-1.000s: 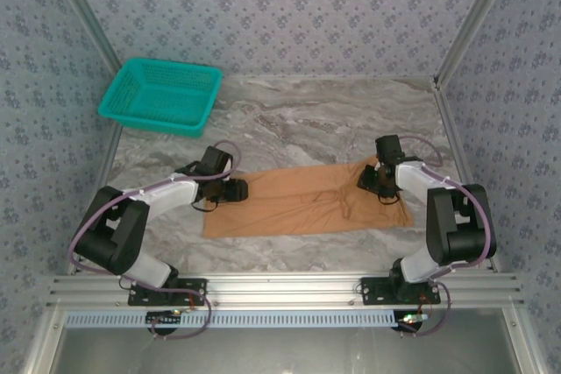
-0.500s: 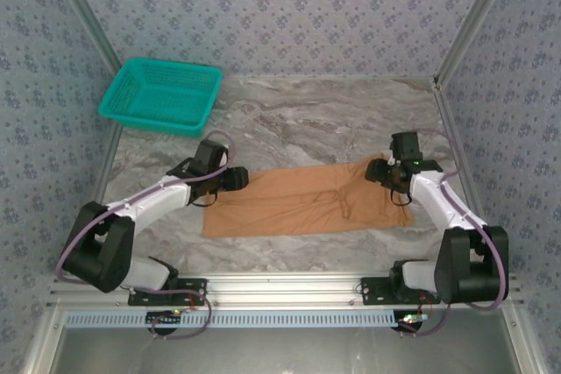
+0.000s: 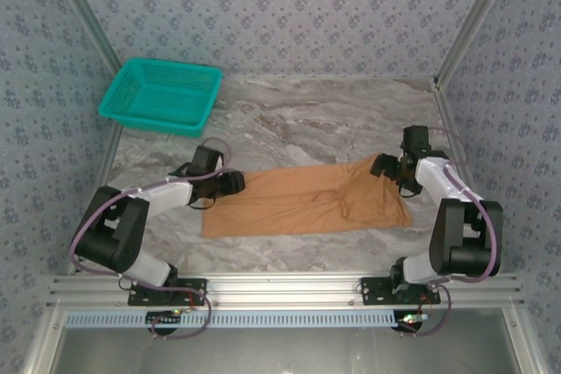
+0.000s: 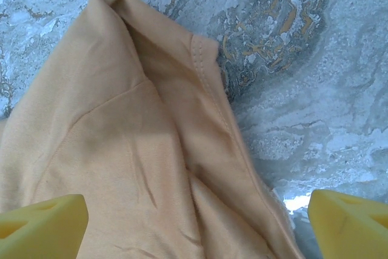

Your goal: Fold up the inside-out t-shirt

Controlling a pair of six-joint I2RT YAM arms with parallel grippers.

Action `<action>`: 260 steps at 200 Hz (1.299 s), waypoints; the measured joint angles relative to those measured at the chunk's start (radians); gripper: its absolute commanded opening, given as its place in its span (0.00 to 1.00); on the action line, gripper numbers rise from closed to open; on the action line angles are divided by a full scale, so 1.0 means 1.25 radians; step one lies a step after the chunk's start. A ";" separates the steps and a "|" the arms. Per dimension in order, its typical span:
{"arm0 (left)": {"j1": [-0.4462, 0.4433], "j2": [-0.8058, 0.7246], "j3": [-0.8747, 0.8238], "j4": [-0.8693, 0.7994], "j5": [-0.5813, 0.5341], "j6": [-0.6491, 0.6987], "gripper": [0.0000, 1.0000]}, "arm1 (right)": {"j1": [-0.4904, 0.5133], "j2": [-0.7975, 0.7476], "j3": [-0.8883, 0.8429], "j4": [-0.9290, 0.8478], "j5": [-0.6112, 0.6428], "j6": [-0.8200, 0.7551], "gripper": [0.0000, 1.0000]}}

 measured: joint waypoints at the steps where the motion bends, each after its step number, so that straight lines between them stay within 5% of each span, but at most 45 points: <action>1: 0.001 0.000 0.000 0.001 0.000 0.000 0.62 | 0.001 0.000 0.000 0.000 0.000 0.000 0.96; 80: 0.130 0.007 0.008 0.005 -0.001 0.030 0.61 | 0.028 0.007 0.007 -0.032 -0.032 -0.010 0.98; 180: 0.129 0.014 0.045 -0.023 0.033 0.033 0.61 | 0.177 0.151 0.061 -0.040 -0.013 -0.054 0.98; 260: 0.127 0.004 0.050 -0.037 0.036 0.033 0.62 | 0.215 0.178 0.074 -0.069 -0.002 -0.072 0.70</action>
